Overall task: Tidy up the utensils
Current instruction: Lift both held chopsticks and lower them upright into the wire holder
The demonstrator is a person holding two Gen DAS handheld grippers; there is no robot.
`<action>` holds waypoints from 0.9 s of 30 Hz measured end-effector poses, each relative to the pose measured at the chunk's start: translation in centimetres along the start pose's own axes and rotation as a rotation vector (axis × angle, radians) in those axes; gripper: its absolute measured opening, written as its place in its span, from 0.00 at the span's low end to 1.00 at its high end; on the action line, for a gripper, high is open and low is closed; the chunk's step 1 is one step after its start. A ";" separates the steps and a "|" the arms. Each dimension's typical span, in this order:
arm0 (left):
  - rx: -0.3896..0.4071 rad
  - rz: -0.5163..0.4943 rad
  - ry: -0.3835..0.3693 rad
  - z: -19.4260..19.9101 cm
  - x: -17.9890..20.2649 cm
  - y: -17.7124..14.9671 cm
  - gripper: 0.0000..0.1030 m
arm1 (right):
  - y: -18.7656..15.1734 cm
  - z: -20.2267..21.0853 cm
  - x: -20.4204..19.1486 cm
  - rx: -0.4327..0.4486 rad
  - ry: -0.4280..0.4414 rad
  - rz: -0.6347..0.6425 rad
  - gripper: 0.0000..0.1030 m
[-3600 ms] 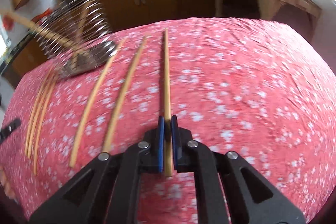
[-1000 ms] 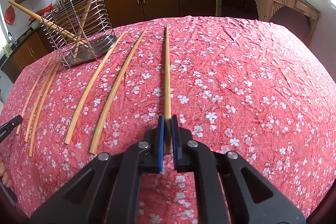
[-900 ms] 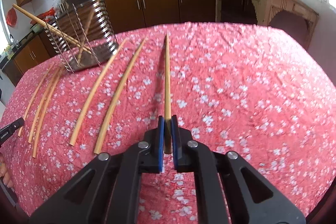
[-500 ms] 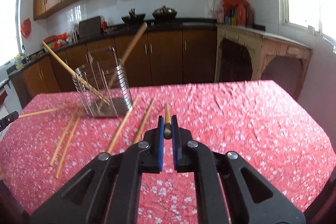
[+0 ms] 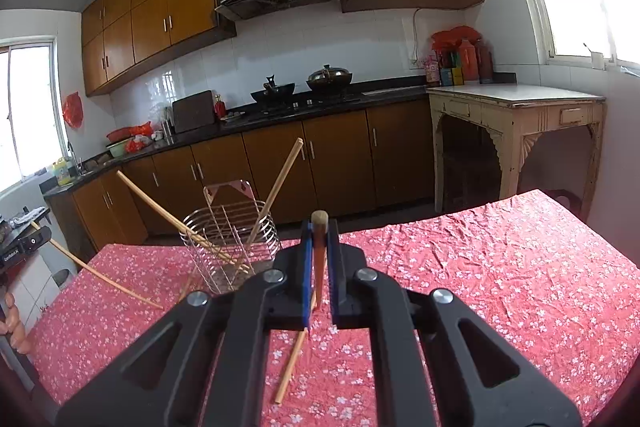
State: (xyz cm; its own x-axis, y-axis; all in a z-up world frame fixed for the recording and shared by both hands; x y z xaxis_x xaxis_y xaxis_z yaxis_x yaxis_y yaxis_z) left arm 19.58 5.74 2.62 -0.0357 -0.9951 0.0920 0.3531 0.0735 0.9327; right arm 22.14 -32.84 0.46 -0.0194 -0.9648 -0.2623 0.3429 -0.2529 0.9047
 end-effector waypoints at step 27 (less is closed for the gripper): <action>0.298 0.026 -0.076 0.9 9.1 14.0 0.07 | 13.8 -0.4 -7.9 0.166 0.191 -0.005 0.08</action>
State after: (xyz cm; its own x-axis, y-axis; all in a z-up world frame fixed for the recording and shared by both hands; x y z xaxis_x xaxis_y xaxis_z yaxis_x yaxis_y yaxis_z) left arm 23.37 -2.21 16.80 -0.1040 -0.9858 0.1321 0.0658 0.1257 0.9899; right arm 27.36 -28.66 14.89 0.1624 -0.9362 -0.3117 0.1836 -0.2817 0.9418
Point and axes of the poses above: each gripper's, at about its wrist camera, not at the fingertips, and z roughly against the way its jaws point, x to its right, y to its top, the point moved 8 cm from there along -z, roughly the way its jaws point, and after that the axes turned 5 degrees about -z, right-handed, at the moved point
